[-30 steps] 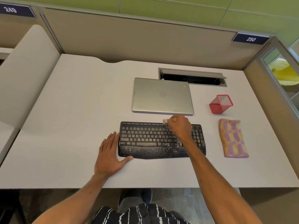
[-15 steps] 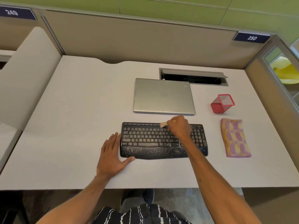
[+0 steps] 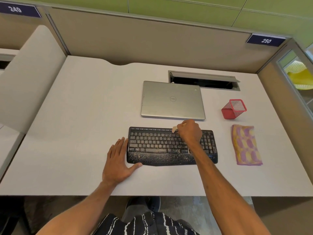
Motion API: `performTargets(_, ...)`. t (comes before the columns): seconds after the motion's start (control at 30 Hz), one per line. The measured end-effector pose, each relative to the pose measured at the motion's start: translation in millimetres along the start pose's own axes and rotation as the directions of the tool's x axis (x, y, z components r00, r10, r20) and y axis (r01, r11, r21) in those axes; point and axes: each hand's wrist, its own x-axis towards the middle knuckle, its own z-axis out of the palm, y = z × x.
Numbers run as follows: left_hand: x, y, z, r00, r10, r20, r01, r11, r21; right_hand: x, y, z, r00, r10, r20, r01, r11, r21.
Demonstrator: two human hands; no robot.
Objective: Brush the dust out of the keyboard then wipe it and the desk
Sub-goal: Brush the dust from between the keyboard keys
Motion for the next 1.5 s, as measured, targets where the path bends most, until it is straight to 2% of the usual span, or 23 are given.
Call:
performTargets(0.1, 0, 1, 0, 1.000, 0.007, -0.004, -0.007, 1.000, 0.008, 0, -2, -1, 0.991, -0.051, 0.127, 0.032, 0.989, 0.145)
performTargets(0.2, -1, 0, 1, 1.000, 0.012, -0.002, -0.012, 1.000, 0.017, -6, -3, 1, 0.970, -0.097, 0.222, 0.067, 0.988, 0.139)
performTargets(0.33, 0, 1, 2, 1.000, 0.004, 0.006, -0.004, 1.000, 0.015, -11, 3, -5, 0.997, -0.045, 0.057, 0.044, 0.999, 0.017)
performTargets(0.47, 0, 5, 5, 0.999, -0.040, 0.028, 0.040, 0.999, -0.002, -10, 8, -17, 0.999, 0.026, 0.021, -0.031, 0.971, 0.238)
performTargets(0.6, 0, 9, 10, 0.998, -0.057, 0.032, 0.057, 0.998, 0.011, -8, 12, -23, 0.997, 0.071, -0.028, -0.059, 0.950, 0.308)
performTargets(0.77, 0, 9, 10, 0.998, -0.049, 0.034, 0.047, 0.998, 0.039, -9, 14, -14, 0.996, -0.032, 0.082, 0.017, 0.984, 0.177)
performTargets(0.93, 2, 10, 11, 0.998, -0.060, 0.017, 0.059, 0.997, 0.045, -1, 18, -19, 0.997, -0.024, -0.076, 0.022, 1.000, -0.021)
performTargets(1.0, 0, 10, 12, 0.998, -0.059, 0.011, 0.058, 0.997, 0.053, 2, 22, -24, 0.996, -0.042, -0.074, 0.045, 0.998, 0.042)
performTargets(1.07, 1, 12, 16, 0.998, -0.058, 0.011, 0.057, 0.996, 0.069, 6, 29, -25, 0.994, -0.110, 0.019, 0.107, 0.987, 0.117)
performTargets(1.13, 1, 10, 15, 0.998, -0.062, 0.001, 0.061, 0.996, 0.071, 7, 29, -23, 0.982, -0.170, 0.087, 0.163, 0.983, 0.085)
performTargets(1.23, 1, 8, 15, 0.998, -0.061, 0.008, 0.060, 0.996, 0.069, 8, 36, -19, 0.994, -0.108, 0.001, 0.108, 0.994, 0.014)
performTargets(1.3, 1, 10, 15, 0.998, -0.059, -0.008, 0.060, 0.996, 0.072, 9, 41, -20, 0.996, -0.077, -0.040, 0.079, 0.995, 0.058)
performTargets(1.43, 1, 12, 15, 0.998, -0.060, -0.013, 0.061, 0.996, 0.072, 10, 40, -21, 0.986, -0.143, 0.086, 0.134, 0.986, 0.103)
performTargets(1.5, 1, 12, 14, 0.998, -0.058, -0.005, 0.058, 0.995, 0.080, 8, 40, -21, 0.989, -0.136, 0.050, 0.134, 0.990, 0.041)
